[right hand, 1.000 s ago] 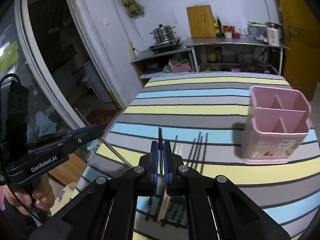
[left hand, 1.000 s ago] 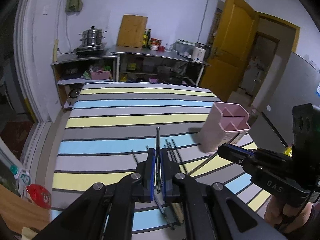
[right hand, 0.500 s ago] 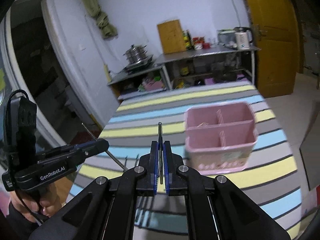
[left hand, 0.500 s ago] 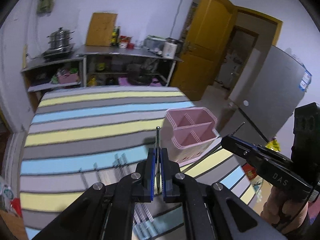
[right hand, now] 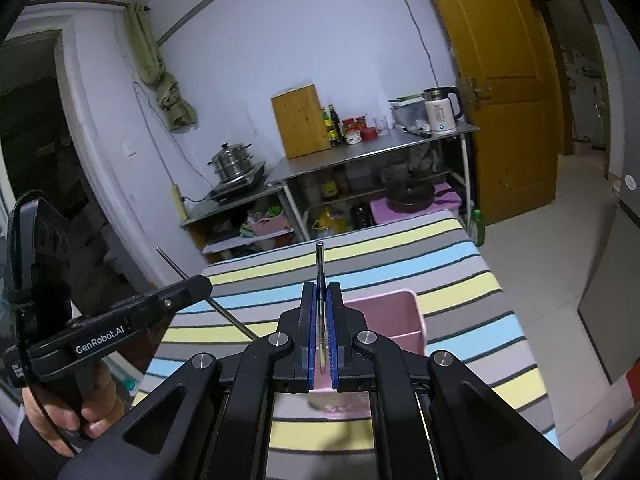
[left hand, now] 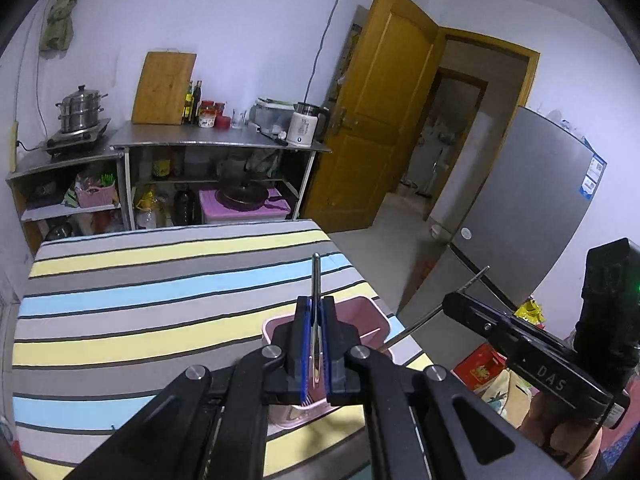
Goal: Organize utensils
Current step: 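Carry the metal chopstick with the left gripper into the pink holder, then open the left gripper to release the chopstick and withdraw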
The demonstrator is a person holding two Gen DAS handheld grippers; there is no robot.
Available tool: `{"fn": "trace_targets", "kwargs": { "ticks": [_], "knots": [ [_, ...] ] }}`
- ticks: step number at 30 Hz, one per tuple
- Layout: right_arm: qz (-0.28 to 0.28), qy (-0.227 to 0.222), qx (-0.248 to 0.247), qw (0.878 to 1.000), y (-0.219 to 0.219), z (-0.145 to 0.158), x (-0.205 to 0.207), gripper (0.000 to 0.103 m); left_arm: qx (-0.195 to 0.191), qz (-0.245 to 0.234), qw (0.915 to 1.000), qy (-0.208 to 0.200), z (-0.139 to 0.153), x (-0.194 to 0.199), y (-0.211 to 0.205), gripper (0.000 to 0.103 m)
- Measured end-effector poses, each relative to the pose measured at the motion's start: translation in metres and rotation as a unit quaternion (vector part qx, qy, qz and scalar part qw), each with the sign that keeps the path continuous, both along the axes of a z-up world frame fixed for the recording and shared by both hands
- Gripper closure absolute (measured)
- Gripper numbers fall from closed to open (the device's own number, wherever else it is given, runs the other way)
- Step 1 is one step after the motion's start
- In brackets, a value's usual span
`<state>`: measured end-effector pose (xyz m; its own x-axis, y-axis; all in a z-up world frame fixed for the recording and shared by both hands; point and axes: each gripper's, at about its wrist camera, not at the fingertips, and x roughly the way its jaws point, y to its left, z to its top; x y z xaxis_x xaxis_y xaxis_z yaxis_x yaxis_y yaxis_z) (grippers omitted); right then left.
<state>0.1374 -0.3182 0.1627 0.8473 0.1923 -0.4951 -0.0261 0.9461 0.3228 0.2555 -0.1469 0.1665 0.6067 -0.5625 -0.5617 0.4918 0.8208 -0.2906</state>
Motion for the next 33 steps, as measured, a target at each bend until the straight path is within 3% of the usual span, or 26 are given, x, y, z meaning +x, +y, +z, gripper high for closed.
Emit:
{"fn": "trace_targets", "kwargs": {
  "ticks": [8, 16, 21, 25, 33],
  "knots": [
    [0.000, 0.043, 0.018, 0.999, -0.006, -0.044, 0.025, 0.098, 0.018, -0.003, 0.9991, 0.038, -0.051, 0.022, -0.008, 0.098],
    [0.002, 0.074, 0.025, 0.997, -0.005, -0.076, 0.031, 0.098, 0.023, -0.011, 0.9984, 0.051, -0.081, 0.022, -0.007, 0.098],
    [-0.005, 0.074, 0.023, 0.997, -0.006, -0.080, 0.027, 0.097, 0.022, -0.011, 0.9985, 0.049, -0.083, 0.019, -0.003, 0.095],
    [-0.003, 0.061, 0.010, 0.998, -0.002, -0.071, 0.018, 0.087, 0.008, -0.009, 0.9990, 0.044, -0.076, 0.008, 0.007, 0.086],
    [0.003, 0.006, -0.028, 1.000, 0.018, -0.044, -0.024, 0.087, -0.008, 0.041, 0.9991, -0.009, -0.055, -0.042, 0.058, 0.070]
  ]
}}
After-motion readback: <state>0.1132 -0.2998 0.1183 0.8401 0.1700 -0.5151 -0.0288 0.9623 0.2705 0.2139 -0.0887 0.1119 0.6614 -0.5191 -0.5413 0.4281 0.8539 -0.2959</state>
